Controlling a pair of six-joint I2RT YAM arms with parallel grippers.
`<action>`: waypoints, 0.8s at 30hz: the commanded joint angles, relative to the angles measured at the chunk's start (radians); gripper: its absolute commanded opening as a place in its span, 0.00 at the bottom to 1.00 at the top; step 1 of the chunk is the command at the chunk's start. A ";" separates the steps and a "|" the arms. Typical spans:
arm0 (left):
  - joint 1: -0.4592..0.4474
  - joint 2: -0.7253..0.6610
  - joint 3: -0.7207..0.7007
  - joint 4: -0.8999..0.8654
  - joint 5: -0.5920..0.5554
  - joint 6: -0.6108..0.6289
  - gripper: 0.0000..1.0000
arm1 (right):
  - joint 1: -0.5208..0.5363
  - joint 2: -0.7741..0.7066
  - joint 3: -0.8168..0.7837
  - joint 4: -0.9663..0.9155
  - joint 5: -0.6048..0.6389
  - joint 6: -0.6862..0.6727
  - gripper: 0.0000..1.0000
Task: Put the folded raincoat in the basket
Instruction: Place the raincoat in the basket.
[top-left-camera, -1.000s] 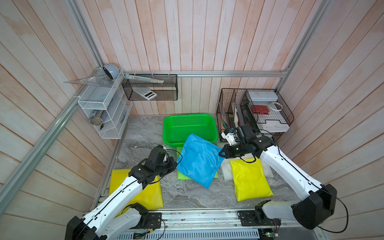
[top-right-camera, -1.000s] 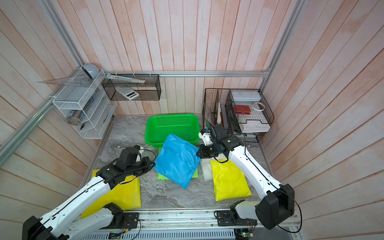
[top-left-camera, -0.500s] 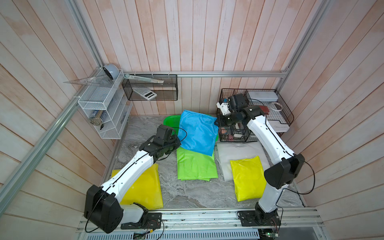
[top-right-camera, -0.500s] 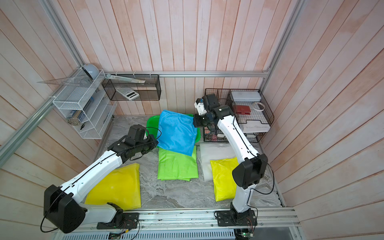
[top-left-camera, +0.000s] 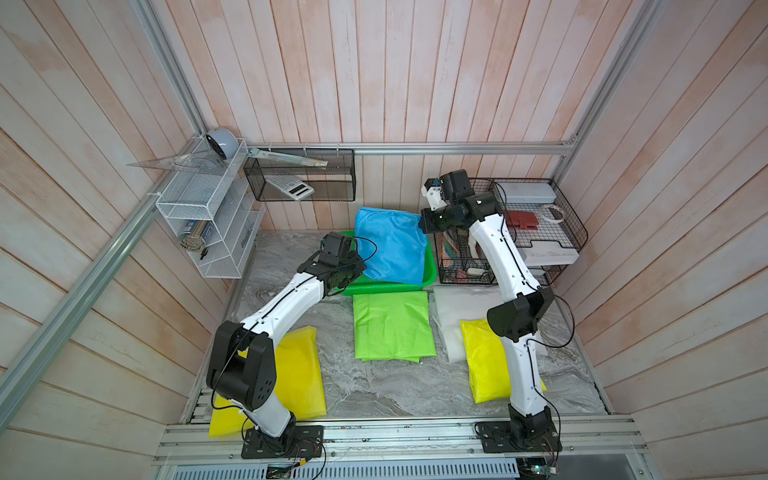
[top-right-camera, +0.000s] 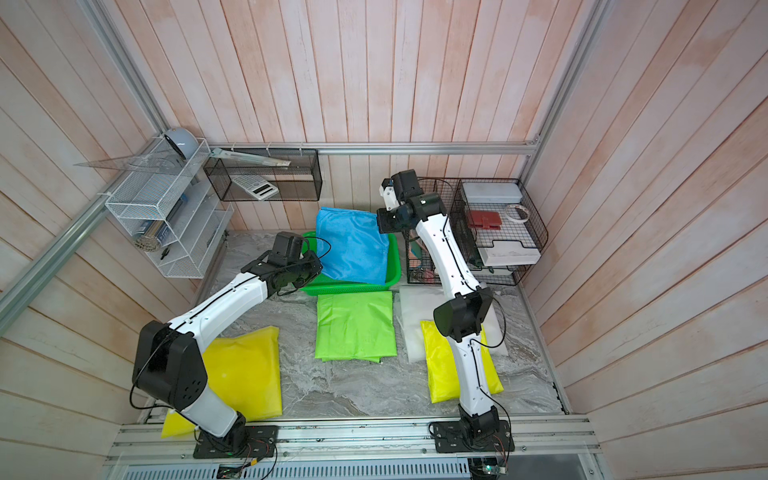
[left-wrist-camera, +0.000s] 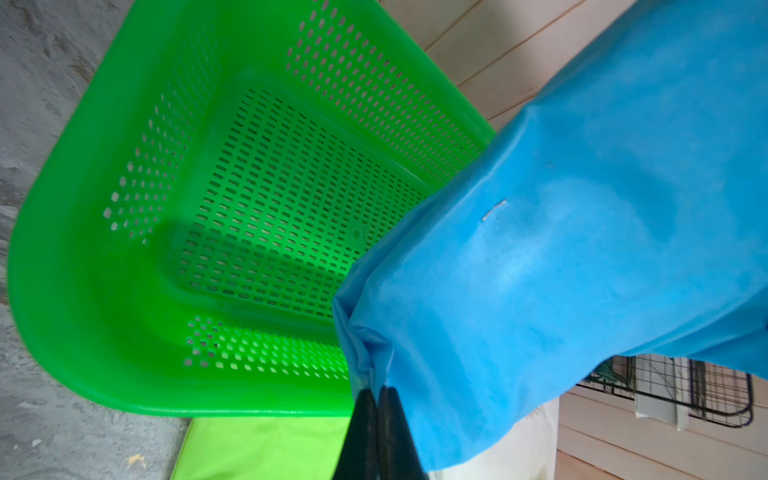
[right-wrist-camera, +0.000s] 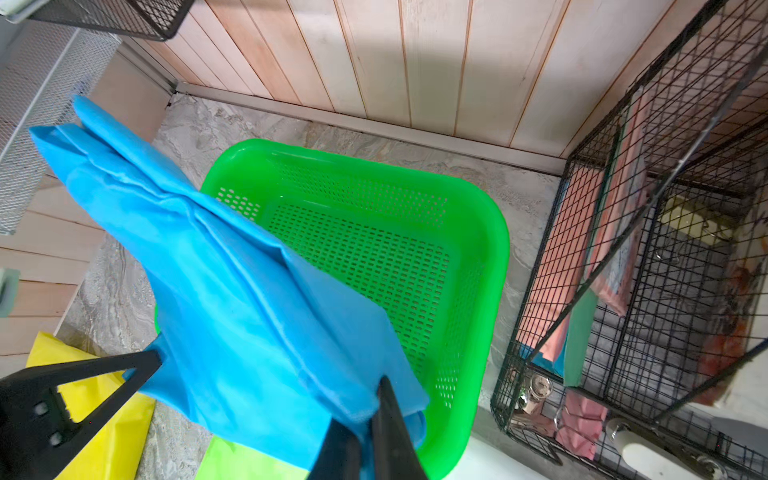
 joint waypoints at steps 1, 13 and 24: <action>0.021 0.033 0.018 0.054 -0.008 -0.002 0.00 | -0.004 0.024 0.012 0.083 0.003 0.004 0.00; 0.045 0.184 0.064 0.087 0.021 0.008 0.00 | 0.006 0.116 0.007 0.207 -0.009 -0.003 0.00; 0.046 0.247 0.049 0.083 0.031 0.014 0.00 | 0.016 0.206 -0.009 0.209 -0.021 -0.003 0.00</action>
